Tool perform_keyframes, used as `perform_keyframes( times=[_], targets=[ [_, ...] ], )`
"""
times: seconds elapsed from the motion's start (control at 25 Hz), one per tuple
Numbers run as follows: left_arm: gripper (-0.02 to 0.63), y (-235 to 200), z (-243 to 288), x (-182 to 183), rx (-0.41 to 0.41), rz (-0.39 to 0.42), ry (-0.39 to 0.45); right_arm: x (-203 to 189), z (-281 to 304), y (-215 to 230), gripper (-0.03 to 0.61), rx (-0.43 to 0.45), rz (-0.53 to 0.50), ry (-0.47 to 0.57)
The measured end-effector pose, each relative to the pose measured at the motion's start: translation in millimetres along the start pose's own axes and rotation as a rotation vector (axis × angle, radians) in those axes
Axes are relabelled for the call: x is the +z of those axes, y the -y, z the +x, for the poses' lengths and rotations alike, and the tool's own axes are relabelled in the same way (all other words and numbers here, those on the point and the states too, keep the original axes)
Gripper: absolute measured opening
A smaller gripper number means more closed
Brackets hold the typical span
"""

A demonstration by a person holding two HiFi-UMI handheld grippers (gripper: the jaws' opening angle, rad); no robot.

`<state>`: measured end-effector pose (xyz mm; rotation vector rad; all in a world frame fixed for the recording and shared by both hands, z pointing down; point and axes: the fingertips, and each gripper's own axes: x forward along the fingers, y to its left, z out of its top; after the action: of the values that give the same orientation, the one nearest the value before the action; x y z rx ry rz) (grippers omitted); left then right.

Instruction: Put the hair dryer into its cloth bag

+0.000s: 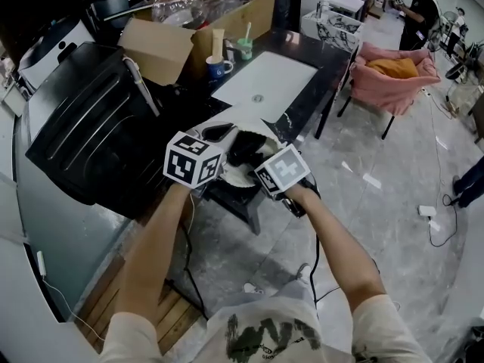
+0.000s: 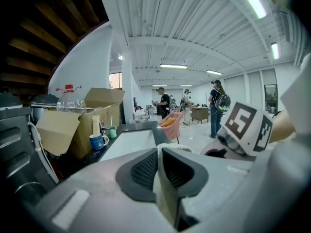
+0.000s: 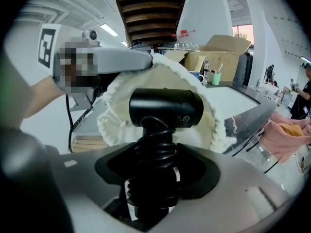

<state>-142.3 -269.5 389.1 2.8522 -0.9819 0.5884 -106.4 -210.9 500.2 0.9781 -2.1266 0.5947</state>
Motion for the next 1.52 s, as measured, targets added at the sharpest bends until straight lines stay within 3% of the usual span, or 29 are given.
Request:
perform_keyframes(
  times=[0.4,0.96,1.16,1.52],
  targets=[
    [0.034,17,-1,4,-0.042,0.001,0.025,23,29,3,0.261,0.06,0.103,0.012],
    [0.034,22,-3,1,-0.105,-0.076,0.051,42,59,6,0.261,0.142,0.279,0.067],
    [0.034,24,-8,-1,-0.129,-0.103,0.068,52,60,9,0.261,0.197,0.383,0.119],
    [0.034,35,-14,-7,-0.165,-0.12,0.073,71,57,16,0.259,0.328,0.664,0.243]
  ],
)
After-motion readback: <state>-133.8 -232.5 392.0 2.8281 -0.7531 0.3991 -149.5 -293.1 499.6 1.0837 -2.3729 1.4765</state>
